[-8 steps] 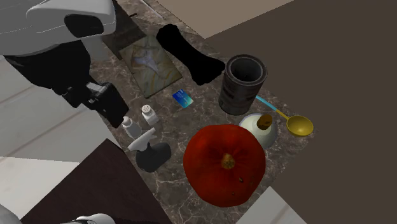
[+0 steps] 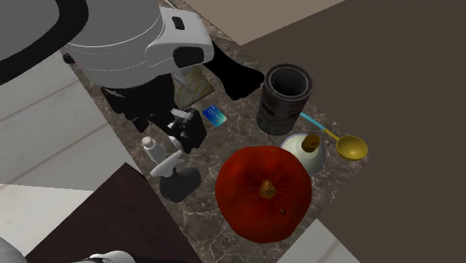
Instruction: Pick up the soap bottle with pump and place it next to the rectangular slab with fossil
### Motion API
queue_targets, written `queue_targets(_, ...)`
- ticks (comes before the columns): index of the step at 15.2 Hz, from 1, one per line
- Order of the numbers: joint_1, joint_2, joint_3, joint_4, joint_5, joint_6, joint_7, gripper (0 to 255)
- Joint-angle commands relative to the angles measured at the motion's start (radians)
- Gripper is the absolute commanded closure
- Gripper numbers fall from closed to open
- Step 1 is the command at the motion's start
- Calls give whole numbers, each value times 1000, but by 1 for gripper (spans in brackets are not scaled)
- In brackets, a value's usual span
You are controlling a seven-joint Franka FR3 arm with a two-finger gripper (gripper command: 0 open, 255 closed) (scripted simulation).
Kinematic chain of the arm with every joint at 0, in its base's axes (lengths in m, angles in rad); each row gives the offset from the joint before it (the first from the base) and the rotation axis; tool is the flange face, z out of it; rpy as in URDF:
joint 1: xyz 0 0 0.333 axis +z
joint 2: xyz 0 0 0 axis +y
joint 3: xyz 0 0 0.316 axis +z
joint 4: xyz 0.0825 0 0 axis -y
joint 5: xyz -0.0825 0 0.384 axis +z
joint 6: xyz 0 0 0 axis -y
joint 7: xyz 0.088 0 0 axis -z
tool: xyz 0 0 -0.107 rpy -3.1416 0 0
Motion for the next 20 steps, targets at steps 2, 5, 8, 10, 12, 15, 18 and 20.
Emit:
queue_targets(2, -12, 86, -35, 23, -21, 79, -45, 0)
queue_targets(5, -24, 171, -71, 49, -35, 150, -91, 0)
queue_targets(8, -35, 263, -105, 88, -41, 217, -137, 0)
queue_targets(10, -41, 327, -127, 120, -41, 257, -169, 0)
queue_targets(12, -47, 392, -147, 158, -36, 293, -201, 0)
queue_targets(15, -57, 494, -174, 224, -20, 341, -251, 0)
queue_targets(18, -69, 599, -196, 302, 4, 378, -302, 0)
queue_targets(20, -80, 671, -208, 362, 25, 397, -336, 0)
